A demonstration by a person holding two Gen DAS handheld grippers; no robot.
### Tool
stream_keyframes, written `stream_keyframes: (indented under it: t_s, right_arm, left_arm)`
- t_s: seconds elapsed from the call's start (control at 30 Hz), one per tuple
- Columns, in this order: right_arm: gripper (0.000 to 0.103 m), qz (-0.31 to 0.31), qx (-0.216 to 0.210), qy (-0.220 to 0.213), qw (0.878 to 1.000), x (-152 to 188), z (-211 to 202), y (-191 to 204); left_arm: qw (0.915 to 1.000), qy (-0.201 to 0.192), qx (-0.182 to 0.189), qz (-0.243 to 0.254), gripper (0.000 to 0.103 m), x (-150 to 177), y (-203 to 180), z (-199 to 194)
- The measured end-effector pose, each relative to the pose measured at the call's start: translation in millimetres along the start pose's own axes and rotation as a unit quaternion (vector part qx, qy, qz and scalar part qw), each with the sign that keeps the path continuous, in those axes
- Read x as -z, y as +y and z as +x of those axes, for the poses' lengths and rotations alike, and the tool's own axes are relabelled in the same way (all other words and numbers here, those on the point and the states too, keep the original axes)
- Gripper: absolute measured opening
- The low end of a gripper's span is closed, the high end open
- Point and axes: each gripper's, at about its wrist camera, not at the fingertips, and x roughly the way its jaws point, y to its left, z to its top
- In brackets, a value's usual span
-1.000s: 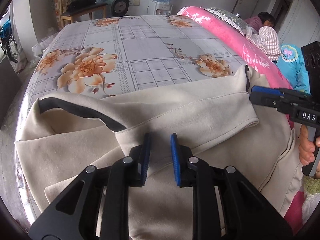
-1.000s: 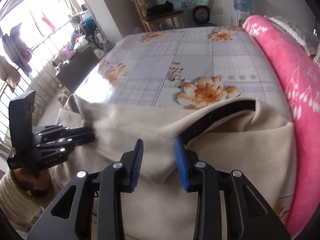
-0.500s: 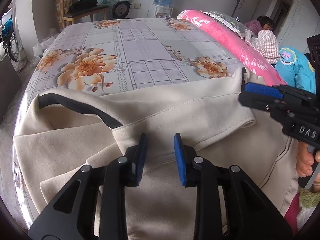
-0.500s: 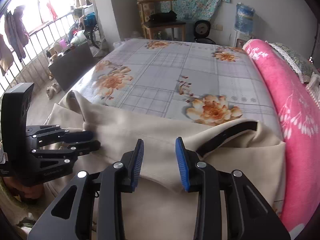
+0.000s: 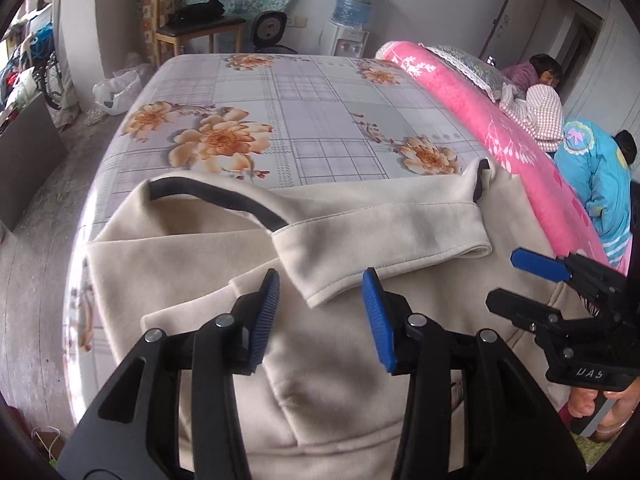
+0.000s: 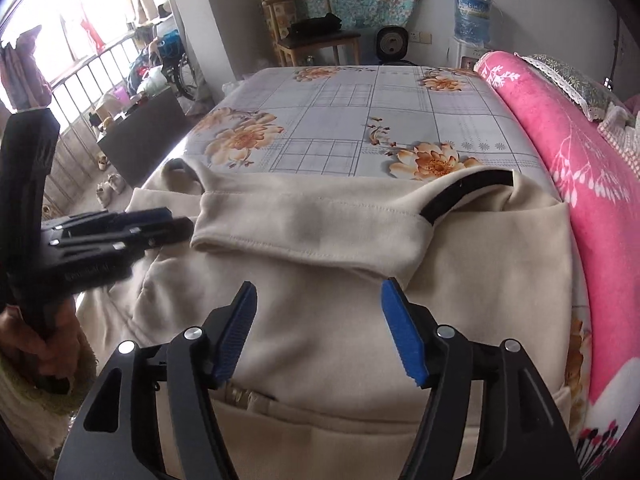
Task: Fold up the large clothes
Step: 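Open both grippers to release the folded collar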
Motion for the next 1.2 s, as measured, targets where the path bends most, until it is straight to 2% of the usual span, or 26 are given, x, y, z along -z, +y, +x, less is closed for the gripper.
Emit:
stream_keyframes:
  t_s: [0.1,0.2,0.3,0.47,0.53,0.87,0.97,1.03,1.2]
  right_arm:
    - [0.069,-0.006,-0.019,0.003,1.000,18,-10,9]
    - [0.075,-0.025,-0.025,0.008,0.999,36,-15,23]
    - [0.080,-0.040,-0.023,0.010,0.999,51,-13,35]
    - [0.081,-0.050,0.016,0.036,0.998,68,8,31]
    - [0.086,-0.034,0.001,0.034,0.999,72,13,22]
    - [0.089,-0.047,0.001,0.036,0.998,73,16,24]
    - [0.089,-0.047,0.002,0.040,0.998,72,16,25]
    - [0.089,-0.047,0.002,0.043,0.998,71,16,25]
    - [0.089,-0.047,0.006,0.047,0.998,70,18,26]
  left_arm:
    - [0.9993,-0.029,-0.014,-0.021,0.050,16,18,-39]
    - [0.9978,-0.038,-0.030,-0.045,0.053,39,36,-69]
    - [0.9962,-0.034,-0.048,-0.065,0.053,66,53,-87]
    - [0.9931,-0.040,-0.073,-0.082,0.053,106,65,-106]
    - [0.9923,-0.043,-0.075,-0.089,0.053,116,68,-110]
    - [0.9932,-0.044,-0.068,-0.084,0.053,137,72,-101]
    - [0.9933,-0.046,-0.058,-0.089,0.051,134,79,-90]
    - [0.9936,-0.042,-0.052,-0.091,0.043,130,85,-81]
    - [0.9931,-0.017,-0.017,-0.115,0.040,120,102,-50]
